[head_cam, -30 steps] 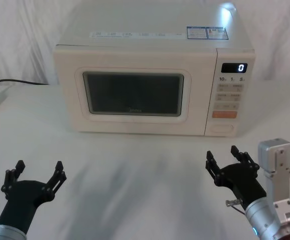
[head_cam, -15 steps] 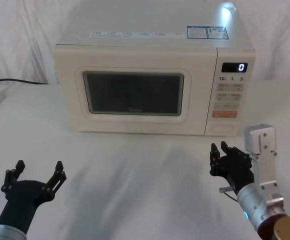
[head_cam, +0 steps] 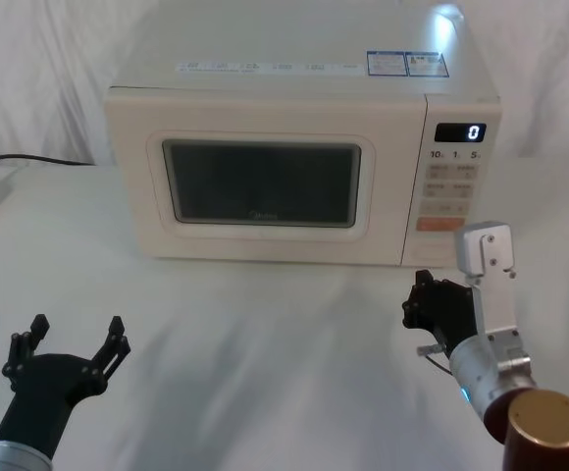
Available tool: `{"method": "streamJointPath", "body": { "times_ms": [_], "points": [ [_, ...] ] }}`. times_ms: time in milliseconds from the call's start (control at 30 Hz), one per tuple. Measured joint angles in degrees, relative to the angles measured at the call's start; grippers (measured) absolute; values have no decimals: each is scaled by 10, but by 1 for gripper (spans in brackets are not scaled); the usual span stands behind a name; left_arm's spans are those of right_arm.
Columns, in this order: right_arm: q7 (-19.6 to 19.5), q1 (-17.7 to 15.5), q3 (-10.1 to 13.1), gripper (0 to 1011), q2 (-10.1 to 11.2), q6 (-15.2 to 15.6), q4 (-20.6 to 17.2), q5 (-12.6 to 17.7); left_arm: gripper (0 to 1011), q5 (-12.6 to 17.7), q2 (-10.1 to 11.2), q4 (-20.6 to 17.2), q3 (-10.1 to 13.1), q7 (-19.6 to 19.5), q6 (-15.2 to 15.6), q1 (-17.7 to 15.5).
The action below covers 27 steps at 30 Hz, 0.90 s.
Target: Press the button to open the microwave door with one hand; close the microwave door with the other hand.
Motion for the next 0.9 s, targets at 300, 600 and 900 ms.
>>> {"method": "streamJointPath", "body": {
  "times_ms": [300,600,900],
  "points": [
    [-9,28,8,0,-14,2,38,-15,1001,0,0,0,0,0,0,0],
    [-17,55,18,0,-25,-2,77,-30,1001,0,0,0,0,0,0,0],
    [-23,74,28,0,-30,-9,109,-39,1001,0,0,0,0,0,0,0]
  ]
}}
